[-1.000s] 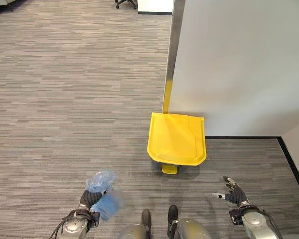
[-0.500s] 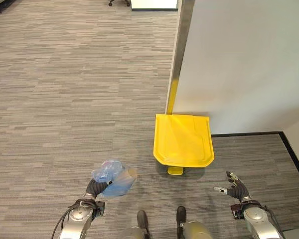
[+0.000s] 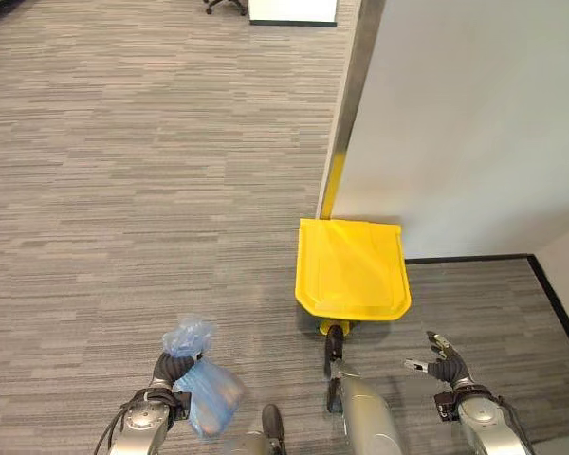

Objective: Gather garbage on tea table into small bin, then transfer packed bag to large trash can.

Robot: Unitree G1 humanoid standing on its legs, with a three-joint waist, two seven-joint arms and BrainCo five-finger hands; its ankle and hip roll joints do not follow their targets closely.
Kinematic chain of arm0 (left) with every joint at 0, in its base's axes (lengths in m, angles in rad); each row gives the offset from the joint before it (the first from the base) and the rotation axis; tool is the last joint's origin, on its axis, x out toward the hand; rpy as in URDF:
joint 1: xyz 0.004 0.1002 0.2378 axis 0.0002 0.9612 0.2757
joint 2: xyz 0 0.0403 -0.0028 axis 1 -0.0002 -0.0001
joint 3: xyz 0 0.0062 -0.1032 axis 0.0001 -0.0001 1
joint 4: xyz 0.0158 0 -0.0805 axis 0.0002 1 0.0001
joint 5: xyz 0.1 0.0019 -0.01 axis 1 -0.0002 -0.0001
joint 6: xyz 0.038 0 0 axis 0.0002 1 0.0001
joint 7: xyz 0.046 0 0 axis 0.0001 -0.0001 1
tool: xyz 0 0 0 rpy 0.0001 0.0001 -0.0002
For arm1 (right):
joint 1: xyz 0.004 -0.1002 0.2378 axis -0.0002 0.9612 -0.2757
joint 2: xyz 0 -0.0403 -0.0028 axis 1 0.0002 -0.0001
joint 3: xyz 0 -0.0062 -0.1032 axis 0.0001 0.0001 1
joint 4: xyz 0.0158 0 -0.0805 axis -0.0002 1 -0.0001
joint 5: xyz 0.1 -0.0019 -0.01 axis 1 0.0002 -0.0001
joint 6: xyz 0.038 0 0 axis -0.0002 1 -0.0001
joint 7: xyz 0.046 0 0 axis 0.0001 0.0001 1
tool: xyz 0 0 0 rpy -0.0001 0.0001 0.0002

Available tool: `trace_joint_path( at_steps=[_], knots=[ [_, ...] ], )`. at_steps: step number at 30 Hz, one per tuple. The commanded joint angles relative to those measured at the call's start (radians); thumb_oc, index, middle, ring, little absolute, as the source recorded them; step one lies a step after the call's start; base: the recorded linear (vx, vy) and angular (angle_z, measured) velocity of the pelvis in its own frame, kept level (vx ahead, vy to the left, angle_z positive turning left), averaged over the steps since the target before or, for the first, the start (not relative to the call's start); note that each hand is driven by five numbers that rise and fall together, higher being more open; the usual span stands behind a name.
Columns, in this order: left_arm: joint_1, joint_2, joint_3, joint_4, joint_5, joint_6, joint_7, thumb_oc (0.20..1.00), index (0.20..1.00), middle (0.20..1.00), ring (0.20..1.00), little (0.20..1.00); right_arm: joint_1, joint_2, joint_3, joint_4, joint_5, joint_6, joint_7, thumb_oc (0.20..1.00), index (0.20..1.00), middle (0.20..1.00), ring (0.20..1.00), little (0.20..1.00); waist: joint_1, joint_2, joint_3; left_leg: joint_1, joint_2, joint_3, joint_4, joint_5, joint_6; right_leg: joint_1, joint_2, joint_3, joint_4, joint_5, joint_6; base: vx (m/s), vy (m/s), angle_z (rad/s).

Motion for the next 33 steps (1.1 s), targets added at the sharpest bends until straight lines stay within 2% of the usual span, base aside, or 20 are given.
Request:
trace_joint_path(
  at_steps=[1, 2, 3, 4, 5, 7, 11, 15, 23, 33],
  knots=[
    [-0.042, 0.039, 0.036, -0.063, -0.02, -0.062, 0.011, 0.2, 0.2, 0.2, 0.2, 0.2, -0.014, -0.047, -0.021, -0.017, 0.036, -0.028, -0.026, 1.0, 1.0, 1.0, 1.0, 1.0, -0.036, 0.029, -0.006, 0.089, -0.025, -0.117, 0.136, -0.231, -0.037, 0.022, 0.034, -0.022, -0.053, 0.113, -0.001, 0.36, -0.113, 0.62],
    [-0.042, 0.041, 0.025, -0.06, -0.011, -0.062, 0.005, 0.2, 0.2, 0.2, 0.2, 0.2, 0.011, -0.049, -0.043, -0.022, 0.047, -0.027, -0.025, 1.0, 1.0, 1.0, 1.0, 1.0, -0.055, 0.015, -0.025, 0.124, -0.022, -0.131, 0.142, -0.262, -0.054, 0.043, 0.024, -0.011, -0.053, 0.103, -0.009, 0.36, -0.144, 0.62],
    [-0.048, 0.038, 0.023, -0.054, -0.01, -0.061, 0.006, 0.2, 0.2, 0.2, 0.2, 0.2, 0.013, -0.051, -0.04, -0.019, 0.048, -0.031, -0.025, 1.0, 1.0, 1.0, 1.0, 1.0, -0.056, 0.015, -0.027, 0.122, -0.016, -0.137, 0.167, -0.262, -0.064, 0.053, 0.023, -0.004, -0.034, 0.107, -0.017, 0.44, -0.196, 0.37],
    [-0.048, 0.034, 0.019, -0.05, -0.016, -0.063, 0.006, 0.2, 0.2, 0.2, 0.2, 0.2, 0.019, -0.054, -0.049, -0.018, 0.056, -0.031, -0.029, 1.0, 1.0, 1.0, 1.0, 1.0, -0.061, 0.016, -0.029, 0.117, -0.003, -0.129, 0.195, -0.255, -0.074, 0.062, 0.022, -0.013, -0.019, 0.109, -0.022, 0.35, -0.174, 0.46],
    [-0.042, 0.03, 0.012, -0.045, -0.021, -0.061, -0.002, 0.2, 0.2, 0.2, 0.2, 0.2, 0.039, -0.052, -0.074, -0.02, 0.073, -0.033, -0.033, 1.0, 1.0, 1.0, 1.0, 1.0, -0.081, 0.026, -0.049, 0.129, 0.026, -0.131, 0.193, -0.249, -0.087, 0.072, 0.028, -0.029, -0.007, 0.101, -0.035, 0.3, -0.14, 0.38],
    [-0.047, 0.025, 0.012, -0.033, -0.033, -0.063, 0.001, 0.2, 0.2, 0.2, 0.2, 0.2, 0.039, -0.053, -0.1, 0.002, 0.106, -0.041, -0.048, 1.0, 1.0, 1.0, 1.0, 1.0, -0.1, 0.041, -0.07, 0.14, 0.05, -0.131, 0.172, -0.223, -0.099, 0.078, 0.043, -0.036, -0.012, 0.096, -0.04, 0.2, -0.066, 0.43],
    [-0.054, 0.027, 0.016, -0.026, -0.04, -0.065, -0.005, 0.2, 0.2, 0.2, 0.2, 0.2, 0.036, -0.051, -0.133, 0.008, 0.155, -0.054, -0.052, 1.0, 1.0, 1.0, 1.0, 1.0, -0.116, 0.051, -0.078, 0.153, 0.064, -0.122, 0.121, -0.219, -0.097, 0.064, 0.064, -0.03, -0.017, 0.095, -0.039, 0.04, 0.004, 0.08],
    [-0.044, 0.036, 0.007, -0.043, -0.019, -0.064, -0.031, 0.2, 0.2, 0.2, 0.2, 0.2, -0.019, -0.046, -0.049, 0.031, 0.121, -0.041, -0.019, 1.0, 1.0, 1.0, 1.0, 1.0, -0.092, 0.047, -0.07, 0.162, 0.047, -0.101, 0.067, -0.235, -0.078, 0.047, 0.071, -0.008, -0.035, 0.12, -0.024, -0.03, 0.035, -0.13],
    [-0.07, 0.033, -0.051, -0.075, 0.012, -0.079, -0.061, 0.2, 0.2, 0.2, 0.2, 0.2, -0.17, -0.031, 0.128, -0.023, 0.079, -0.049, 0.032, 1.0, 1.0, 1.0, 1.0, 1.0, -0.037, 0.052, -0.05, 0.173, 0.02, -0.116, 0.041, -0.252, -0.054, 0.034, 0.047, -0.006, -0.045, 0.144, -0.019, -0.02, 0.012, -0.1],
    [-0.17, 0.067, -0.171, -0.151, -0.031, -0.115, -0.066, 0.2, 0.2, 0.2, 0.2, 0.2, -0.475, -0.051, 0.275, -0.059, 0.079, -0.062, 0.002, 1.0, 1.0, 1.0, 1.0, 1.0, 0.011, 0.051, -0.022, 0.141, 0.02, -0.139, 0.049, -0.248, -0.052, 0.011, 0.027, -0.028, -0.042, 0.152, -0.025, -0.02, -0.038, 0.11]
  ],
)
